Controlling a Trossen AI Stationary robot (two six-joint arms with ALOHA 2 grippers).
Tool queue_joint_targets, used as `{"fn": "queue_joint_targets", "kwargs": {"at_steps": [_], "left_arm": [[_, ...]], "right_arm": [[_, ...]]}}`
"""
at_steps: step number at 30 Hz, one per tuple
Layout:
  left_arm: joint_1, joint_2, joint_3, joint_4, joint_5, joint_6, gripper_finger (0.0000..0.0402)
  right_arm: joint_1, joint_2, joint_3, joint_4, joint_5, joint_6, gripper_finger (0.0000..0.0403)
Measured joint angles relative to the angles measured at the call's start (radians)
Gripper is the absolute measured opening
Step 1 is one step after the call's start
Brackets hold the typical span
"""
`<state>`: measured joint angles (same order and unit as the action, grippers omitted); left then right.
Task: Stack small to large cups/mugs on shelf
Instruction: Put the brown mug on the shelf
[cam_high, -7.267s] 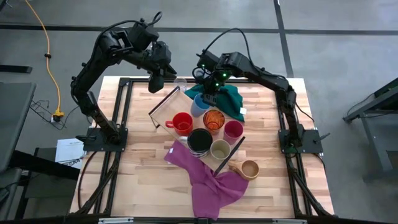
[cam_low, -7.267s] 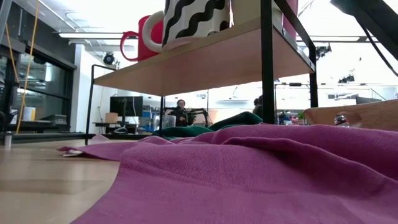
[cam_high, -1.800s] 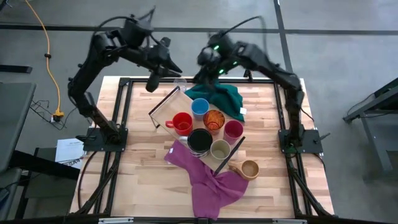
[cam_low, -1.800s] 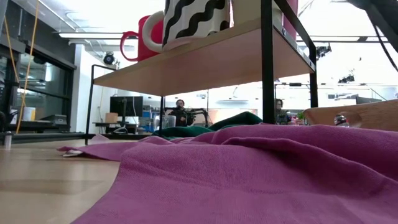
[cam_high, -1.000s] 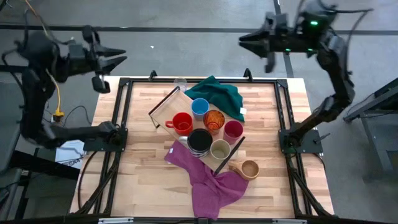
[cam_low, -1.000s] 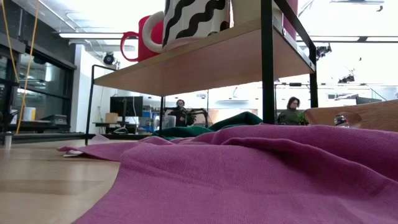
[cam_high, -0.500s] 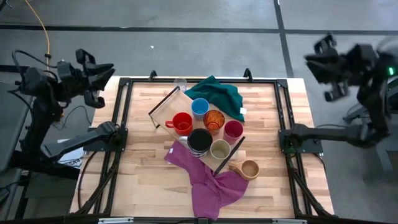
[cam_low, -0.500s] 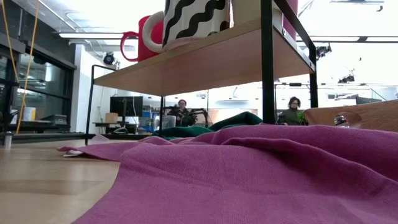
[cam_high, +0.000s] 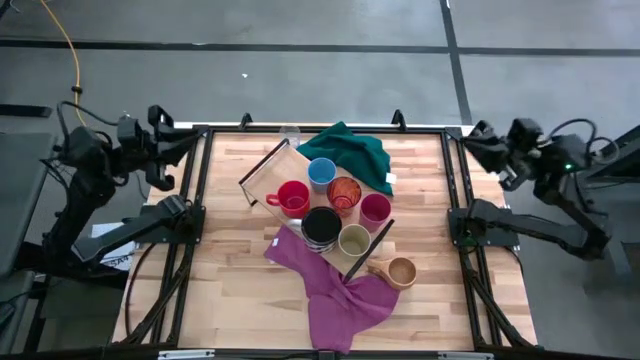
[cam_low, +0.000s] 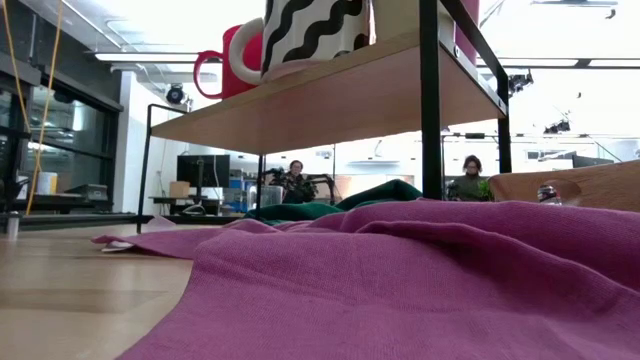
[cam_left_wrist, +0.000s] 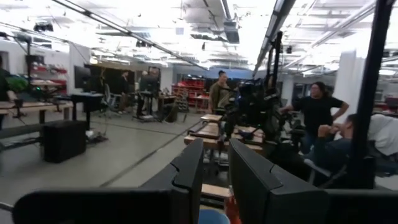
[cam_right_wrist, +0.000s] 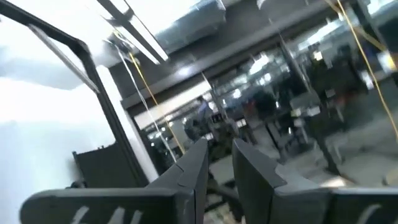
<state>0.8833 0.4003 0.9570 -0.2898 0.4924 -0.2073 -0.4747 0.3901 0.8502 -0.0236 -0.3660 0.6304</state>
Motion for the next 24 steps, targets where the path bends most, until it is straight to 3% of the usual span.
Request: {"fn": "queue_joint_targets", "kwargs": {"at_steps": [6,15,19,24], "left_arm": [[0.000,-0.109,-0.068,-0.003,0.016,-0.036,0.0065],[0.000,-0.281,-0.124,-0.022,0.066,-0.186,0.0065],[0.000,-0.356,-0.127,-0.068,0.076,-0.202,0.0065],[0.001,-0.392,-0.102,-0.135,0.122,-0.238,0.0065]], "right_arm": [[0.000,-0.069,-0.105,-0.167,0.011,0.077,0.0067],[0.027,-0.117,-0.226,-0.068,0.066,0.201,0.0067],[0.123,-0.116,-0.263,-0.039,0.122,0.228,0.0067],[0.334,-0.099,-0.349,0.144,0.258,0.222,0.0067]]}}
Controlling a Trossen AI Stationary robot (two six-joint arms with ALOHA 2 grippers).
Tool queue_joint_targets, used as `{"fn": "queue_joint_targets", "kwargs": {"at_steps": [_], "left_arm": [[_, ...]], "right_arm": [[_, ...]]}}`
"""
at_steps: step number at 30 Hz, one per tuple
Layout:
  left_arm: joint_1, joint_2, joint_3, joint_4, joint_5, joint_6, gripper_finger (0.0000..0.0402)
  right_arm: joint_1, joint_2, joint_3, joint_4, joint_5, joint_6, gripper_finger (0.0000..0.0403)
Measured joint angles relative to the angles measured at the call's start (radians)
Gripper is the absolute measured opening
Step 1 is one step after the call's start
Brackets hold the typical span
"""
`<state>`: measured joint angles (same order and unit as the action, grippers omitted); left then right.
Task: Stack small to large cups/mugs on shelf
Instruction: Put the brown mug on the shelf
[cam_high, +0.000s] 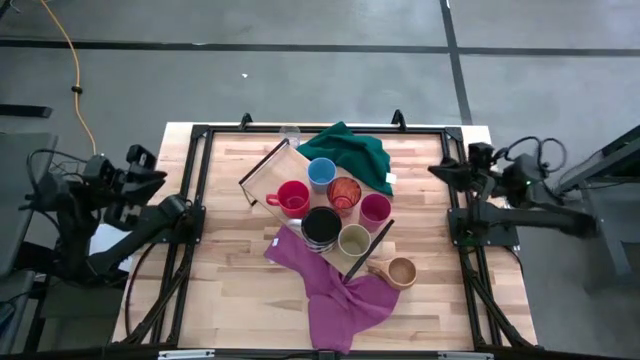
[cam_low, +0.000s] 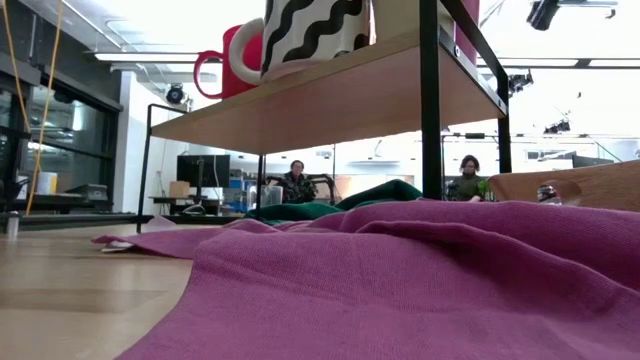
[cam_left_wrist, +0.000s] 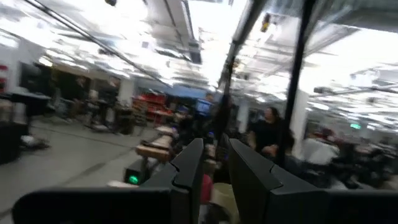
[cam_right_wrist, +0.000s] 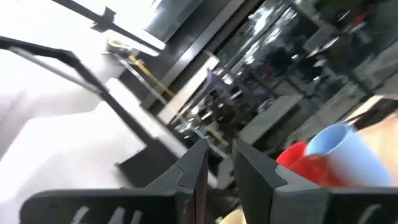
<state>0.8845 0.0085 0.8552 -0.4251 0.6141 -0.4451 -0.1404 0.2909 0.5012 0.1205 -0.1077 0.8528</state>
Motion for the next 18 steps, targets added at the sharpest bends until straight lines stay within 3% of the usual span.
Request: {"fn": "queue_joint_targets", "kwargs": {"at_steps": [8,18], "left_arm": [[0.144,-0.001,0.065,0.006,0.126,-0.035,0.0065],[0.469,-0.001,0.143,-0.094,0.381,-0.069,0.0065]], "right_arm": [[0.432,0.084,-0.113,0.101,0.359,-0.087,0.0067],[0.792,0.056,-0.112,0.110,0.678,-0.171,0.0067]]}}
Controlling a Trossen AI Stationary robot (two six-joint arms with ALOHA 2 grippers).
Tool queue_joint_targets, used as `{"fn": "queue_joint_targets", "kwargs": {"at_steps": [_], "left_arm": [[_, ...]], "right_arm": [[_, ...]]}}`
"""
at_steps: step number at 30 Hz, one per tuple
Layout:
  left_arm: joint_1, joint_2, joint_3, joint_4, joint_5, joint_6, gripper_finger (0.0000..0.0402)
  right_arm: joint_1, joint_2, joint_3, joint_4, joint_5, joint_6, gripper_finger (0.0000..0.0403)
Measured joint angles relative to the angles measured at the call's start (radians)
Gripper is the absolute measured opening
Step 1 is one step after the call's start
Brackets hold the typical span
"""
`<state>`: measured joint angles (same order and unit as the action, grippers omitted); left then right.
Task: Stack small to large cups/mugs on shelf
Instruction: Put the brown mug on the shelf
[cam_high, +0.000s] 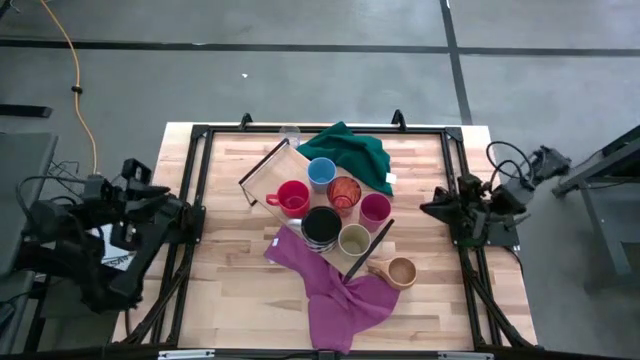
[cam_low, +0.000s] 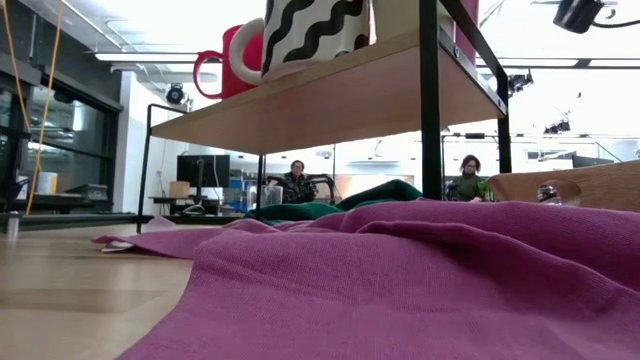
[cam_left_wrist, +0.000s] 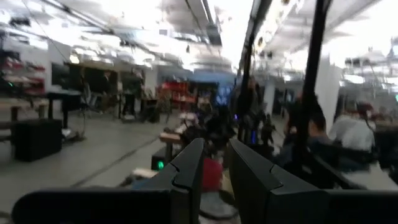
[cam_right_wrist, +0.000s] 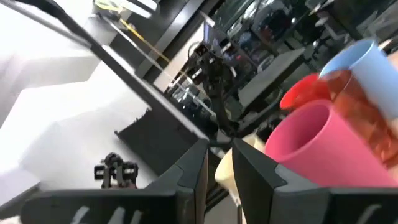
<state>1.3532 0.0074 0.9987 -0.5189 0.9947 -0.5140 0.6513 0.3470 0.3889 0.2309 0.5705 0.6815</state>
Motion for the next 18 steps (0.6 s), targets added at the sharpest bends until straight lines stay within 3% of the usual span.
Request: {"fn": "queue_joint_targets", "kwargs": {"at_steps": [4,8,13,18], "left_arm": [[0.102,0.000,0.023,-0.035,0.137,0.005,0.0065],[0.133,0.000,0.019,-0.054,0.223,0.010,0.0065],[0.116,0.000,0.019,-0.128,0.225,0.089,0.0065],[0.031,0.000,0.019,-0.188,0.139,0.171,0.0065]], "right_arm": [[0.111,-0.001,0.000,-0.002,0.111,-0.017,0.0067],[0.185,-0.001,0.000,-0.001,0.214,-0.034,0.0067],[0.238,0.000,0.000,0.015,0.281,-0.035,0.0067],[0.262,0.001,0.000,0.042,0.343,-0.072,0.0067]]}}
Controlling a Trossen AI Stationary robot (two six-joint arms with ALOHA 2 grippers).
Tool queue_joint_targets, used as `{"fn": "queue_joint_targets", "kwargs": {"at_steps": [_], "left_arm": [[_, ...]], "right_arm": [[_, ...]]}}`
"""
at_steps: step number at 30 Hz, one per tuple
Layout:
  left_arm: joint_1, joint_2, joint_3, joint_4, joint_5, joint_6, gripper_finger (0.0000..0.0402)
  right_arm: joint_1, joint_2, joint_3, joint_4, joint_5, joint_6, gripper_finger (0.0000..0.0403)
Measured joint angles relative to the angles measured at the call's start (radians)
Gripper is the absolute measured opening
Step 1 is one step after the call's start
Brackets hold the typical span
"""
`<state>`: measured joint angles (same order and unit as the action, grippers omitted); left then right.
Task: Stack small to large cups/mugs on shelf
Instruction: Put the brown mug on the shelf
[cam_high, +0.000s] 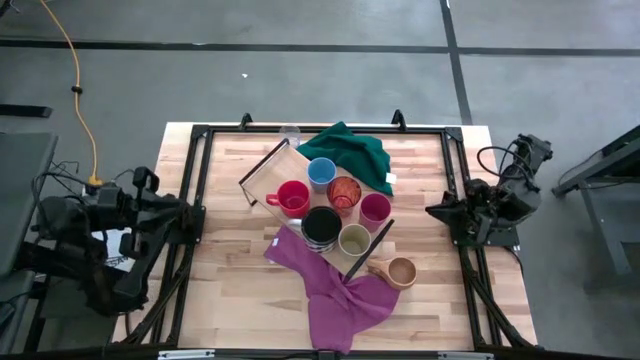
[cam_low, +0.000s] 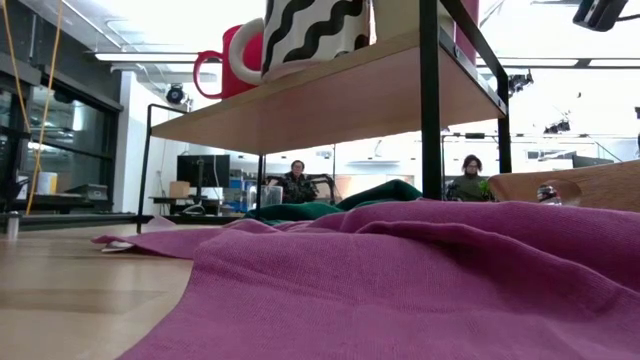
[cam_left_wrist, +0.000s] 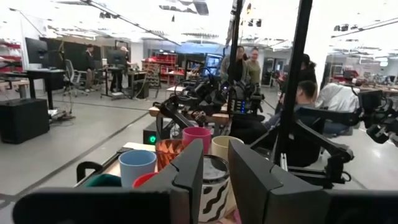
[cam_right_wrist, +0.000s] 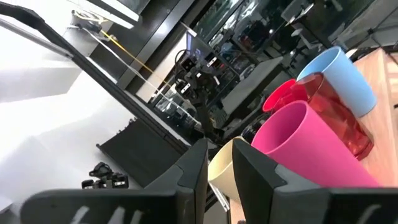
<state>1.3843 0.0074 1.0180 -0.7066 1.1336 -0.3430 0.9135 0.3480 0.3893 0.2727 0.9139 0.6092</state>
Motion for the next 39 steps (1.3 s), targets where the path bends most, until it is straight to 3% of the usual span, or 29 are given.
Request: {"fn": "queue_joint_targets", "kwargs": {"at_steps": [10,16,23,39], "left_arm": [[-0.314,0.004,-0.052,-0.050,-0.369,0.112,0.0065],[-0.450,0.004,-0.129,-0.021,-0.511,0.148,0.0065],[-0.596,0.004,-0.234,0.141,-0.595,0.133,0.0065],[-0.998,0.003,-0.185,0.199,-1.014,0.243,0.0065]], "right_arm": [[0.004,0.000,0.000,0.069,0.058,-0.087,0.0067],[0.004,0.000,0.000,0.096,0.083,-0.118,0.0067],[0.004,0.000,0.000,0.105,0.099,-0.113,0.0067],[0.004,0.000,0.000,0.114,0.127,-0.128,0.0067]]}}
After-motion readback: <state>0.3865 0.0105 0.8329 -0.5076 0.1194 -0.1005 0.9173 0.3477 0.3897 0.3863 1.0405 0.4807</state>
